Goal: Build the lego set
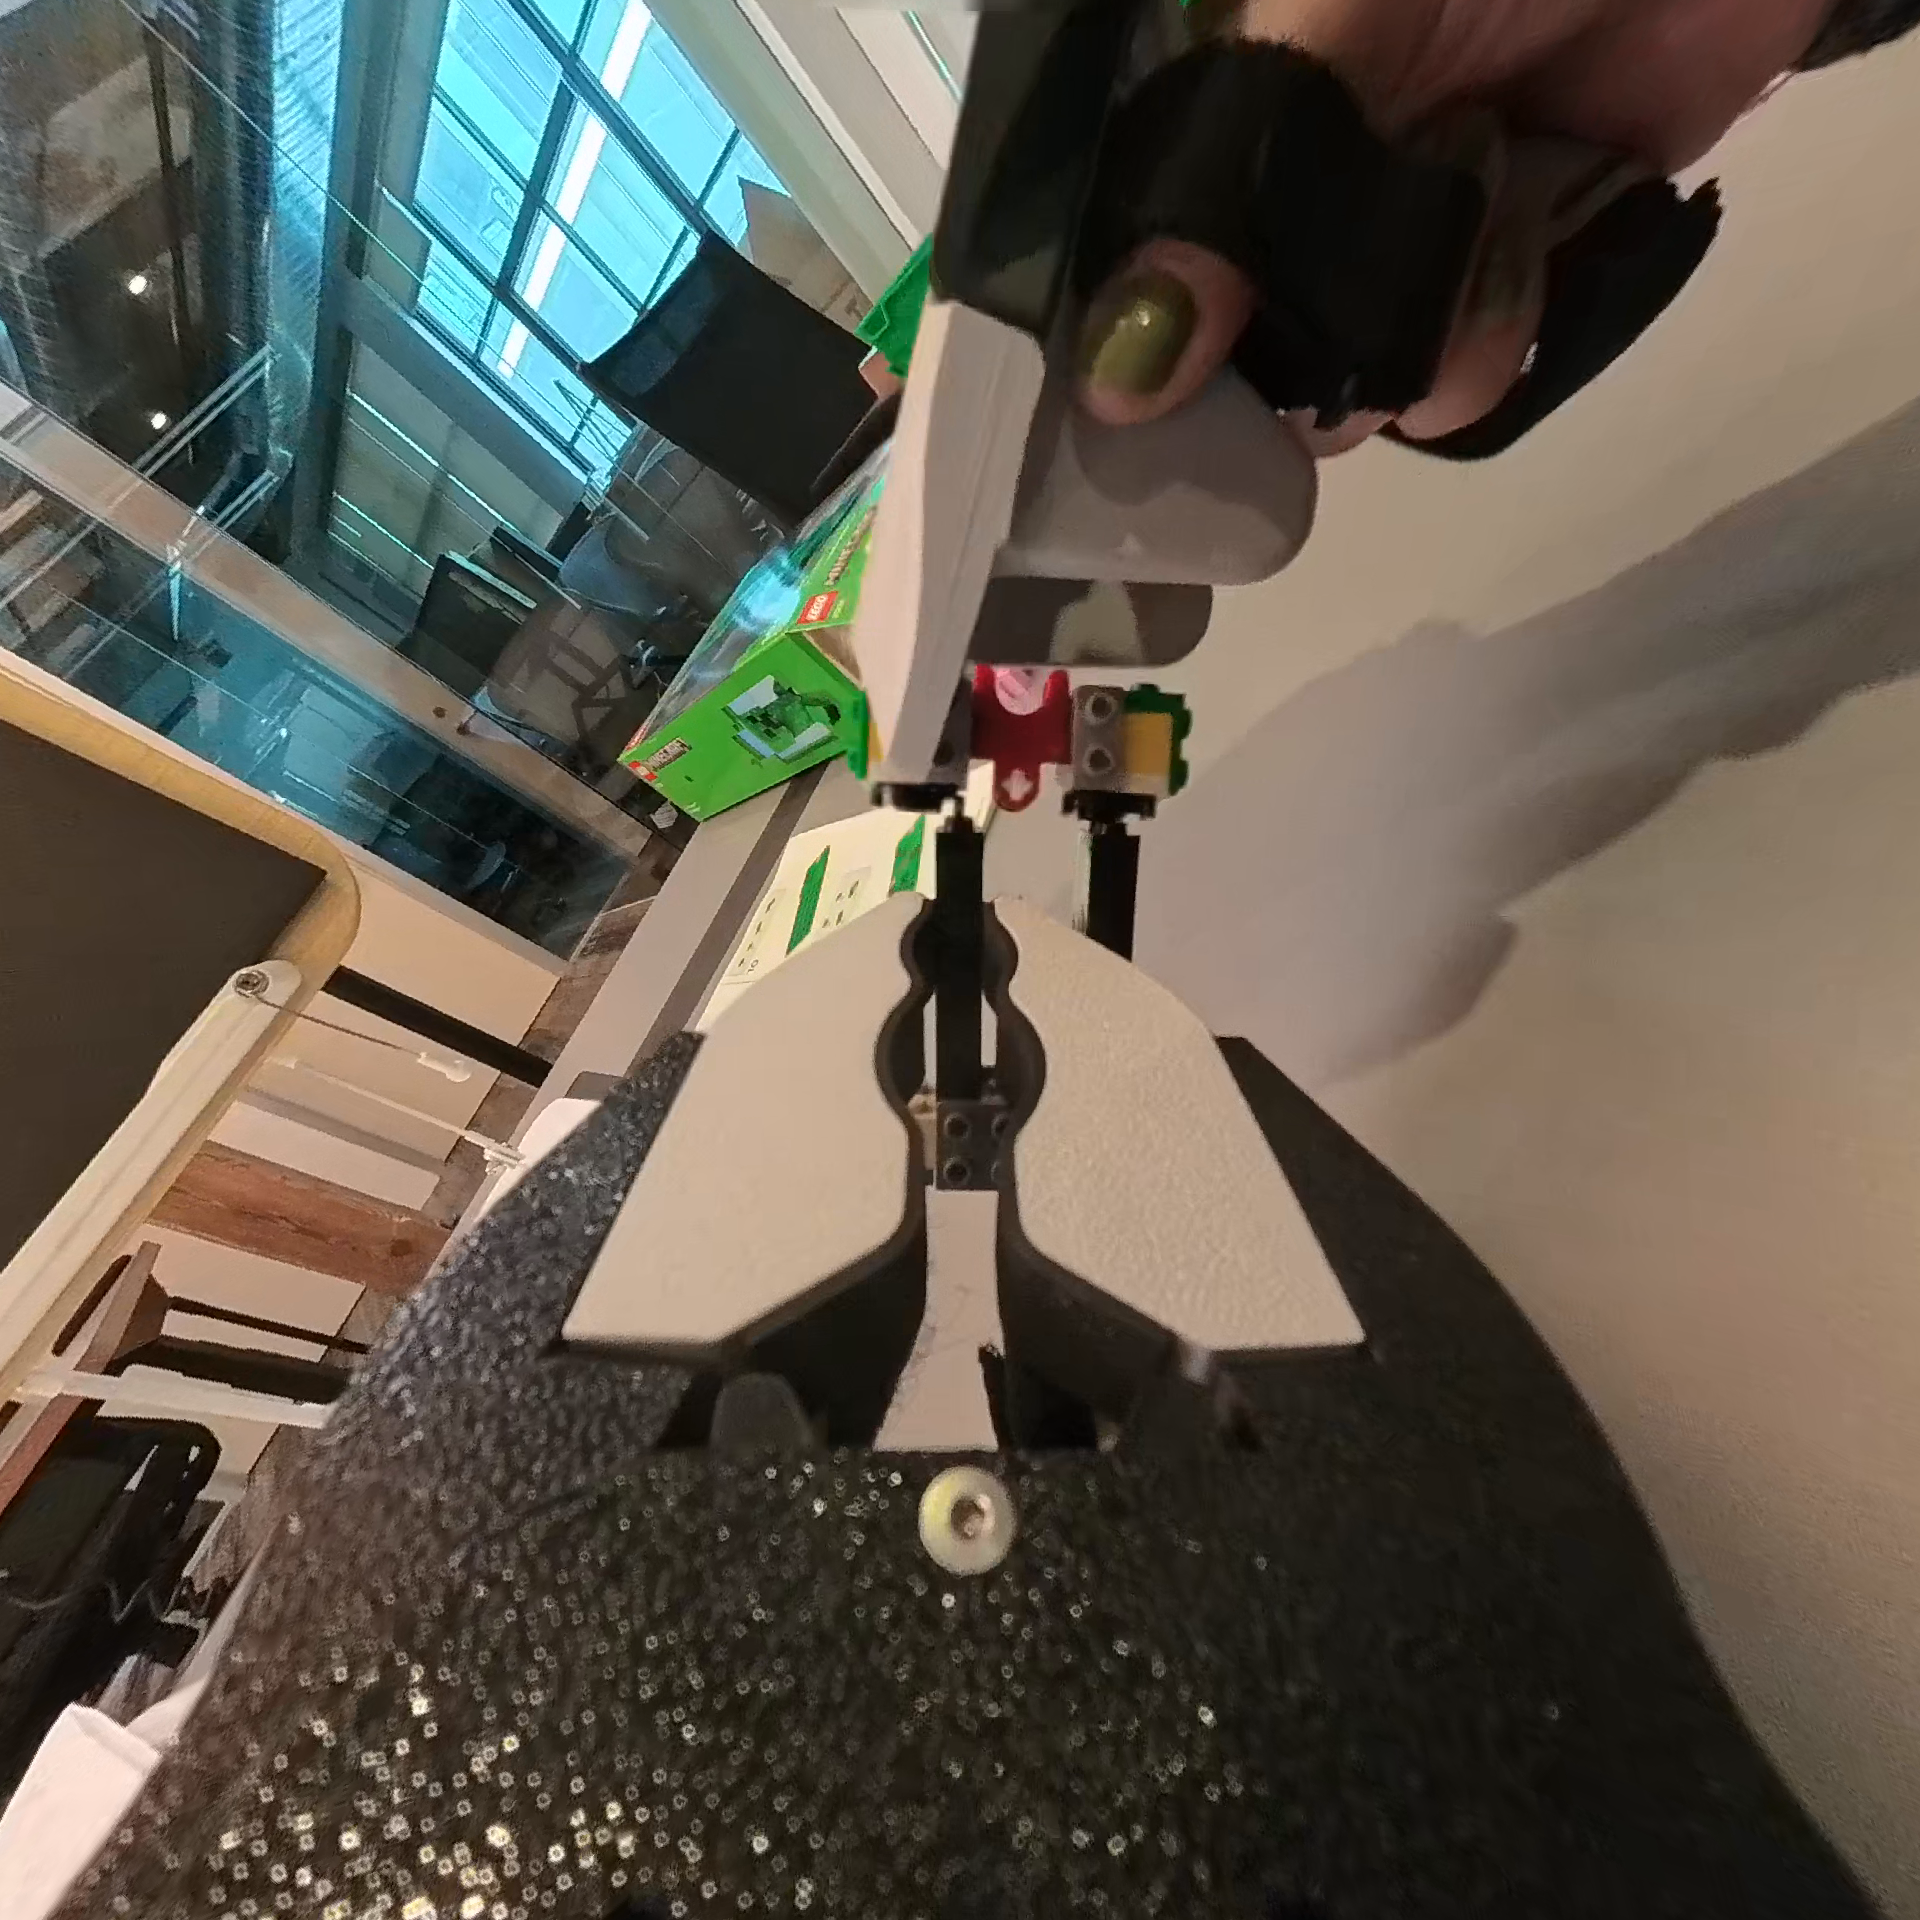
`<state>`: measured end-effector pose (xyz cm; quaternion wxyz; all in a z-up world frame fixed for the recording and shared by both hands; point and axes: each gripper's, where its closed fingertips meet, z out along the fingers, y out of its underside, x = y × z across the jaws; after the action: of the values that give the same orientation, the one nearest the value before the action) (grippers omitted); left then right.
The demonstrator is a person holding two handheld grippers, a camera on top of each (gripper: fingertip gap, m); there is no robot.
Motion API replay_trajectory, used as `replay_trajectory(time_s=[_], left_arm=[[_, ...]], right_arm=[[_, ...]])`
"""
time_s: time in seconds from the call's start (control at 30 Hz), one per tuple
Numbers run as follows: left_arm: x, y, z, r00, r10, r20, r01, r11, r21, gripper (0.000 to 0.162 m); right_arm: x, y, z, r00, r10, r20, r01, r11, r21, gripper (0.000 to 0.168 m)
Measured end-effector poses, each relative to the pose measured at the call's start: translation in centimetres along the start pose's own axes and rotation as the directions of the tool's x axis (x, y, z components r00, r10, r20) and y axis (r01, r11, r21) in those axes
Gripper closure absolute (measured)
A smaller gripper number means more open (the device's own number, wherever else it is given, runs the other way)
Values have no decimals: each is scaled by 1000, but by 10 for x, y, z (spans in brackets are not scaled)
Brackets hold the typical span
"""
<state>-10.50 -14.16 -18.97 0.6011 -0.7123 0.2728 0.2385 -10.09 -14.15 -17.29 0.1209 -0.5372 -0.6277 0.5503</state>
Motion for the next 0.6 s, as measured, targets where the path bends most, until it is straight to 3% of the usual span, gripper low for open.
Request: replay_trajectory(time_s=[0.6], left_arm=[[4,5,1,1000,-18,-24,17,999,-32,155]], right_arm=[[2,7,3,999,33,-18,-34,999,-37,148]])
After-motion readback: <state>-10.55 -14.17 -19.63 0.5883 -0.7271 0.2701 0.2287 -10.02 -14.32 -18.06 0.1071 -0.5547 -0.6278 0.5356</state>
